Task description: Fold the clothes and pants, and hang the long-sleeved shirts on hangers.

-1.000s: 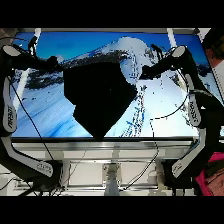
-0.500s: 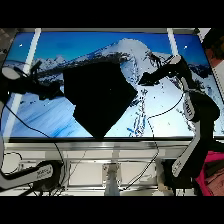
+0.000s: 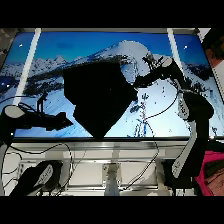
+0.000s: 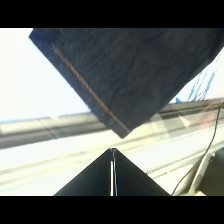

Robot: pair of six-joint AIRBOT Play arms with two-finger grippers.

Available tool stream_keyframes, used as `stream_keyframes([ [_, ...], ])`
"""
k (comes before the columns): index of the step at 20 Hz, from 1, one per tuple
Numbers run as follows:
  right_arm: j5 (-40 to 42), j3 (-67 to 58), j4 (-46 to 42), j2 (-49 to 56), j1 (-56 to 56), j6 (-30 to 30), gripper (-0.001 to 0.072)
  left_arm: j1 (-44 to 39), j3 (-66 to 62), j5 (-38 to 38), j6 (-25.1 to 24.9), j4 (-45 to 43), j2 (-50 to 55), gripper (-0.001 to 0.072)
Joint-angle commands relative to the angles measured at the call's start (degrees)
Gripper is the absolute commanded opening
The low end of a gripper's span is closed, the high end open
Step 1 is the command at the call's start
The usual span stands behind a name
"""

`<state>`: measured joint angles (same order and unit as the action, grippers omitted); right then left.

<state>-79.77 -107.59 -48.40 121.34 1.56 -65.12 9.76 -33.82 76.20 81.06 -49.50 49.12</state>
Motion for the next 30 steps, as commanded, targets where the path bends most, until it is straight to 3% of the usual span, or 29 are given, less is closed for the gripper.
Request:
stream_keyframes([
  [1, -2.2, 0.0, 0.0, 0.0, 1.7, 0.1, 0.0338, 0.0, 3.7, 0.7, 1.3, 0.3, -3.7, 0.0008],
  [6, -2.8, 0.3, -5.6, 0.4, 4.1, -1.2, 0.0321, -1.7, 3.7, 1.7, 1.5, 0.3, -3.5, 0.0022],
  [7, -3.4, 0.4, -5.8, 0.4, 4.1, -1.2, 0.0263, -3.2, 3.7, 2.1, 1.5, 0.3, -3.4, 0.0022],
  [9, -3.8, 0.4, -5.5, 0.4, 4.1, -1.2, 0.0062, -7.9, 4.2, 2.1, 1.5, 0.3, -3.4, 0.0024],
  [10, -3.8, 0.4, -5.4, 0.4, 4.1, -1.2, 0.0022, -10.6, 4.9, 2.0, 1.5, 0.3, -3.4, 0.0118],
  [11, -3.7, 0.4, -4.9, 0.4, 4.1, -1.2, 0.0022, -13.5, 6.3, 1.4, 3.8, 0.3, -3.4, 0.0333],
  [12, -3.5, 0.4, -3.9, 0.4, 4.1, -1.2, 0.0022, -15.8, 8.0, 0.1, 6.8, 0.3, -3.4, 0.0425],
  [13, -3.3, 0.4, -2.7, 0.4, 4.1, -1.2, 0.0022, -17.3, 9.6, -1.3, 7.7, 0.3, -3.4, 0.0461],
  [16, -2.6, 0.3, 1.6, 0.4, 4.1, -1.2, 0.0022, -18.3, 13.9, -7.2, 11.1, 3.5, -3.4, 0.0473],
  [20, -1.1, 0.3, 10.2, 0.4, 4.1, -1.2, 0.0022, -18.4, 18.6, -19.0, 8.2, 19.5, -3.4, 0.0480],
  [22, -1.4, 0.3, 11.6, 0.4, 4.1, -1.6, 0.0022, -18.6, 19.4, -24.0, 8.1, 20.0, -3.4, 0.0495],
  [30, 4.0, 0.3, 12.3, 0.4, 4.1, -4.5, 0.0021, -21.5, 20.0, -24.2, 11.1, 14.0, -1.4, 0.0516],
])
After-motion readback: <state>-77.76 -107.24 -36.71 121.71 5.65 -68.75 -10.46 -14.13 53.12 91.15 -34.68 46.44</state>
